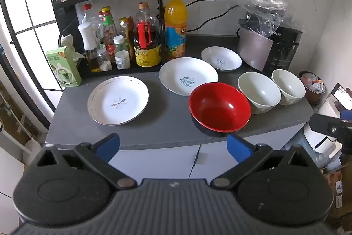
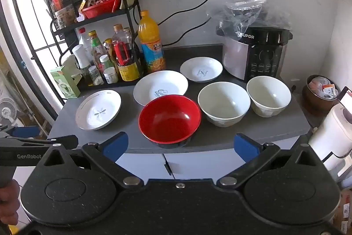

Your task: Organize plates and bowls

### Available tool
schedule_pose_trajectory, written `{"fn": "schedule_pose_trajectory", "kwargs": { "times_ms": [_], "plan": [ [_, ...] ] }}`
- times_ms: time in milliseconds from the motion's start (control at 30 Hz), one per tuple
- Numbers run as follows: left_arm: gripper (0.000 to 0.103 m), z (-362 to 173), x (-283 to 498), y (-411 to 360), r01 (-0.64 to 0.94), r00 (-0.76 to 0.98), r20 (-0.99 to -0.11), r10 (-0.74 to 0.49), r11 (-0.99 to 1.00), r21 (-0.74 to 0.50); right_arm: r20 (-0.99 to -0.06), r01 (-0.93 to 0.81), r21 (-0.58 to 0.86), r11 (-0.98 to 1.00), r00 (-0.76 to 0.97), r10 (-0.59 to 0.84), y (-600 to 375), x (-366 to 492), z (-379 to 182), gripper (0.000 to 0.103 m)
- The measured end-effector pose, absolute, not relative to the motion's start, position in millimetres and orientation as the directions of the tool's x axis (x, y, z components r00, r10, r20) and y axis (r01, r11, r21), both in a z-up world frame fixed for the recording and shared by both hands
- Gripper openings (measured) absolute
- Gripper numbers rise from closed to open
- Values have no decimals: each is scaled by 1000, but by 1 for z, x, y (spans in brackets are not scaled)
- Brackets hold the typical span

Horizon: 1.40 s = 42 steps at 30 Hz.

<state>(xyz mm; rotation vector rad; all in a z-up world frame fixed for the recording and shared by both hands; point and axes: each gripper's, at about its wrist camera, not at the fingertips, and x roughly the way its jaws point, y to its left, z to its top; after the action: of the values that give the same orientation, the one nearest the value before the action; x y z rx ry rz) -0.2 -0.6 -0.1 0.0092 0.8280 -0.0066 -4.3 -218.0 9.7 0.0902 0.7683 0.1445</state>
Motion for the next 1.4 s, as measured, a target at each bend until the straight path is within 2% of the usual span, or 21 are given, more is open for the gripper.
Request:
{"fn": "schedule_pose_trajectory", "kwargs": {
  "times_ms": [1400],
  "plan": [
    [103, -4, 2, -1, 2, 669, -743, -3, 1000, -2, -684, -91, 145, 985, 710, 167, -214, -4, 8, 103]
  ]
}}
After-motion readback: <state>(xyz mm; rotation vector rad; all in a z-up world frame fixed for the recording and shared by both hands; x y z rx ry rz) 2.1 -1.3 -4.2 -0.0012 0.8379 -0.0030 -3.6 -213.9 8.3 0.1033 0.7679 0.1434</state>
